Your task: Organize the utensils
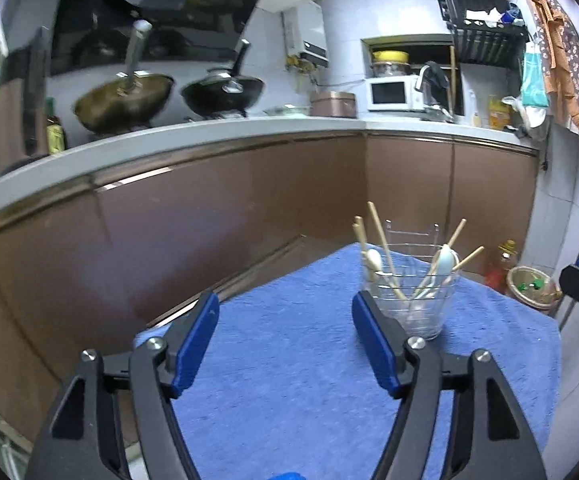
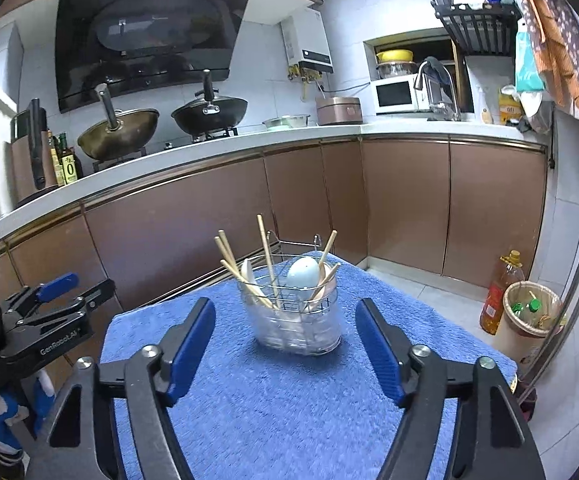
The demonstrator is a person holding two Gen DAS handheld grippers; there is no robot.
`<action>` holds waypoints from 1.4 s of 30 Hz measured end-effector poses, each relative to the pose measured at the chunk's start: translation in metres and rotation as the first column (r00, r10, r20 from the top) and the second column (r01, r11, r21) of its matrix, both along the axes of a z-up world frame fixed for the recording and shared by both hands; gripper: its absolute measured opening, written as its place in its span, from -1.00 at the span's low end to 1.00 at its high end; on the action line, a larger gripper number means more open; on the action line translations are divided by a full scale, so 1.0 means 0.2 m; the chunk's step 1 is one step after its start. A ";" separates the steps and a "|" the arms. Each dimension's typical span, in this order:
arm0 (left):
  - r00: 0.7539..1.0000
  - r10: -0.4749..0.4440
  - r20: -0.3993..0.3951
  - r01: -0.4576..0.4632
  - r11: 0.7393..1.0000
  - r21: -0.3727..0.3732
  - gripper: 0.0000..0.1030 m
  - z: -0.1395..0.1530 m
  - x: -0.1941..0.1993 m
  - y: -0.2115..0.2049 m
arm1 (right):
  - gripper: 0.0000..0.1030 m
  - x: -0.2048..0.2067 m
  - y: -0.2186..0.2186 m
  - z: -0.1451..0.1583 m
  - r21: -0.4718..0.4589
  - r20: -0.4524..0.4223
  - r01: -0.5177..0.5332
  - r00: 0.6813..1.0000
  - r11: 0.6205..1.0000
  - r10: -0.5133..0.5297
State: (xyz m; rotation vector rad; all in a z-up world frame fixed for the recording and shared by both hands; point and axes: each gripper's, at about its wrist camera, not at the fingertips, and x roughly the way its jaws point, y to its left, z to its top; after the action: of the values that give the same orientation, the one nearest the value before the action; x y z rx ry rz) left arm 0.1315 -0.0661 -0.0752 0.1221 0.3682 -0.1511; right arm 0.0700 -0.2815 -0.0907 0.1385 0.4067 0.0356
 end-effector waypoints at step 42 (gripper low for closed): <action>0.987 0.086 0.136 -0.081 0.996 -0.042 0.40 0.18 -0.61 0.29 | 1.00 -0.39 0.23 0.15 -0.092 0.112 0.044 0.993 0.995 -0.034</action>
State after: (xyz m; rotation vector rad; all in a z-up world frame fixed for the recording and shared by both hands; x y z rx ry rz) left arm 0.0088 -0.0082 -0.0394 0.0801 0.2322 -0.0656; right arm -0.0083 -0.2355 -0.0614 0.0508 0.2948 -0.0146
